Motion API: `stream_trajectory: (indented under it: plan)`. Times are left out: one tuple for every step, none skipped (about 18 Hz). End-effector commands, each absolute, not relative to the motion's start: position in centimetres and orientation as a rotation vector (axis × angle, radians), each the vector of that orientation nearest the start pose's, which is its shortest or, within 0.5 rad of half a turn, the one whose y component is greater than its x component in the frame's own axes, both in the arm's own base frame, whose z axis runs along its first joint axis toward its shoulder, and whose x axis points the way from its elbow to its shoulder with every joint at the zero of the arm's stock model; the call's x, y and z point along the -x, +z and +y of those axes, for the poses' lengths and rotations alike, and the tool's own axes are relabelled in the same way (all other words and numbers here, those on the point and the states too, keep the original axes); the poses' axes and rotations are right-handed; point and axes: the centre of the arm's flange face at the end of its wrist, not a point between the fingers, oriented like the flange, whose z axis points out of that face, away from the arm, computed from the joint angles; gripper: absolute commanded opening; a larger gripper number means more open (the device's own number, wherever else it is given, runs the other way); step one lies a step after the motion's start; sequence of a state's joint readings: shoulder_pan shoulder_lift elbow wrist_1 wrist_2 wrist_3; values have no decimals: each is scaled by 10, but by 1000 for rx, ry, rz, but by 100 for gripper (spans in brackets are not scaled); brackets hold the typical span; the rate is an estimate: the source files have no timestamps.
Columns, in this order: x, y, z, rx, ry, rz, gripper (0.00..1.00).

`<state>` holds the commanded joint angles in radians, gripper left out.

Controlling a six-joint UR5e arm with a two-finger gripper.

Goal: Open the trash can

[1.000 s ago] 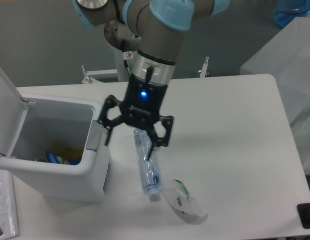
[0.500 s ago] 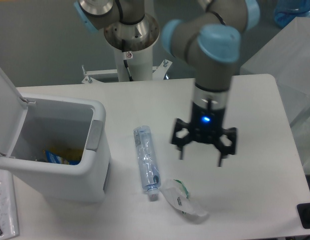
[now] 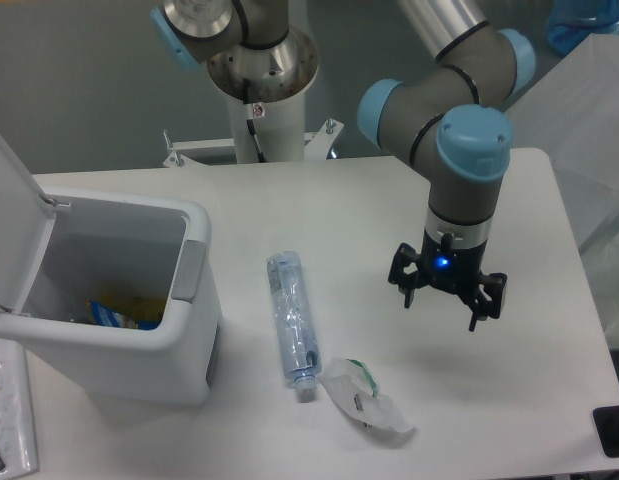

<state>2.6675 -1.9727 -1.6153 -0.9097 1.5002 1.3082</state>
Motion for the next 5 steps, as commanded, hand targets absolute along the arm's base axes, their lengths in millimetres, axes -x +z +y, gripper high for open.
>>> stream_trajectory:
  plan:
    - [508, 310, 412, 2967, 272, 370, 100]
    - [513, 311, 406, 2968, 278, 403, 100]
    - [517, 310, 401, 2966, 279, 433, 100]
    - [516, 310, 399, 2965, 279, 453, 100]
    - [516, 309, 400, 2966, 277, 456, 100]
